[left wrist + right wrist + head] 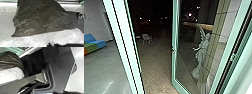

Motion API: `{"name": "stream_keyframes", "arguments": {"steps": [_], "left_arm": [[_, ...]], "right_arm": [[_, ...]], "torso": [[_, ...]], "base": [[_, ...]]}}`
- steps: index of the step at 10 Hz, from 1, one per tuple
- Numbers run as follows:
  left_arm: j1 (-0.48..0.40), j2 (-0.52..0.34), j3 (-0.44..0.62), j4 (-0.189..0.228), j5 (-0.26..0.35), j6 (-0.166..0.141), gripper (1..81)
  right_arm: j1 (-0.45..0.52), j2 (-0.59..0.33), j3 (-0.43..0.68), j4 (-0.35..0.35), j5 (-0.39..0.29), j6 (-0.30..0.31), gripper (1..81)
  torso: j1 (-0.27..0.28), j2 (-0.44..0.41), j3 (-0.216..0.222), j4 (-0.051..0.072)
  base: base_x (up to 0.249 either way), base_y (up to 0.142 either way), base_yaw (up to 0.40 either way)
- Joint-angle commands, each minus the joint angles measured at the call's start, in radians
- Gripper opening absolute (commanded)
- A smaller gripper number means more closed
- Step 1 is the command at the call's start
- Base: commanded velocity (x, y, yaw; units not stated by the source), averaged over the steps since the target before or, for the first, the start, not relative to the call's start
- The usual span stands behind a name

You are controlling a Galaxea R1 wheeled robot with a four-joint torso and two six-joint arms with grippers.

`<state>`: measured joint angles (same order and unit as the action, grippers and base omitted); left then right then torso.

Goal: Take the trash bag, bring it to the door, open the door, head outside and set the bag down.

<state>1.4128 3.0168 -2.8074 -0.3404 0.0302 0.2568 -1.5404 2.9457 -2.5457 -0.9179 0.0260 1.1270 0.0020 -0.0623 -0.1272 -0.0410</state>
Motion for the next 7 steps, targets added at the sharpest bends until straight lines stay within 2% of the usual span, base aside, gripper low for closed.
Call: {"name": "stream_keyframes", "arguments": {"steps": [1,7], "left_arm": [[-0.056,-0.005,-0.003,0.006,0.06,0.002,1.0],[-0.056,-0.002,-0.003,0.006,0.06,0.002,1.0]], "right_arm": [[0.038,-0.001,0.006,-0.01,-0.034,-0.001,81.1],[0.038,0.003,0.004,-0.013,-0.034,0.0,81.1]], "torso": [[0.0,0.0,0.0,0.0],[0.0,0.0,0.0,0.0]], "base": [[0.0,-0.087,0.0],[0.0,-0.09,0.0]]}}
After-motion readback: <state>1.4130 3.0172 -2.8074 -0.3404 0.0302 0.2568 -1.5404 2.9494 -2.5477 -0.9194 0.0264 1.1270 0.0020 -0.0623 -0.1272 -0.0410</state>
